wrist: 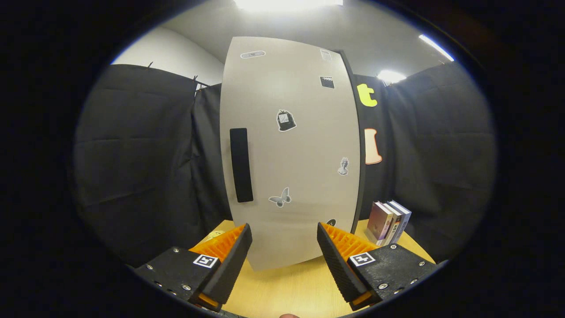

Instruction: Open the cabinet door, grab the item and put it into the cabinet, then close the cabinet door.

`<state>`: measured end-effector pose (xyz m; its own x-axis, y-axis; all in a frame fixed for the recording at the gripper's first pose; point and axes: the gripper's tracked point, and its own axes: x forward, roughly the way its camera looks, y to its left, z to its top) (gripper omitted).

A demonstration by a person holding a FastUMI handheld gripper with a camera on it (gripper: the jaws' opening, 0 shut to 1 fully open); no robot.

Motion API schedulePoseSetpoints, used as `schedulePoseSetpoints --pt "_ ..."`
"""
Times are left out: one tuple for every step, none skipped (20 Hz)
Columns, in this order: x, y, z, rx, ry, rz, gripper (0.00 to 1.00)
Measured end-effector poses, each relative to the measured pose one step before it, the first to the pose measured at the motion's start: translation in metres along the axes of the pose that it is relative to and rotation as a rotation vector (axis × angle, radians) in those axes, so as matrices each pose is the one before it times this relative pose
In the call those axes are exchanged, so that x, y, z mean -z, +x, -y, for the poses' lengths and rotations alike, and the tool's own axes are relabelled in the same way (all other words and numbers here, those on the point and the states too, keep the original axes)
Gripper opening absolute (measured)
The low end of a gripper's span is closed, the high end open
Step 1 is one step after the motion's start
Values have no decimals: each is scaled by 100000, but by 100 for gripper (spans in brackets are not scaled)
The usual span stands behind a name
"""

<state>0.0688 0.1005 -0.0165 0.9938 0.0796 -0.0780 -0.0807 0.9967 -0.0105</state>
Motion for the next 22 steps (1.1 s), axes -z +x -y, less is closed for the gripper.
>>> schedulePoseSetpoints --pt "544 67 -776 -37 -124 -994 93" --pt "-54 103 -28 -73 -751 -439 93" --pt "-270 189 221 795 -1109 257 92" --pt "-214 43 328 1364 -527 539 93" --pt "30 244 64 1001 600 288 93" --pt "155 214 -167 -2 1507 -19 93" --pt "295 278 -385 -46 1323 -847 93" --pt "147 99 -279 -110 965 -633 92" --pt "-106 226 11 -141 611 38 93" --pt "-220 145 -46 124 249 389 93" --pt "30 125 -144 189 -156 -44 93" --pt "63 107 -8 426 -543 -544 93" --pt "88 32 -187 166 -304 84 93" --pt "-45 52 -223 -21 28 223 92" --pt "56 139 -157 -18 -35 123 93" --pt "11 4 -57 -118 -161 -104 93" --pt "-32 166 33 64 -136 73 93" --pt "-19 145 48 162 -112 -139 92" --pt "39 12 7 408 132 -289 93" --pt "-31 -25 -135 -66 688 -168 93" --pt "-80 14 -10 -97 643 60 93" --pt "-137 141 7 146 328 334 93"
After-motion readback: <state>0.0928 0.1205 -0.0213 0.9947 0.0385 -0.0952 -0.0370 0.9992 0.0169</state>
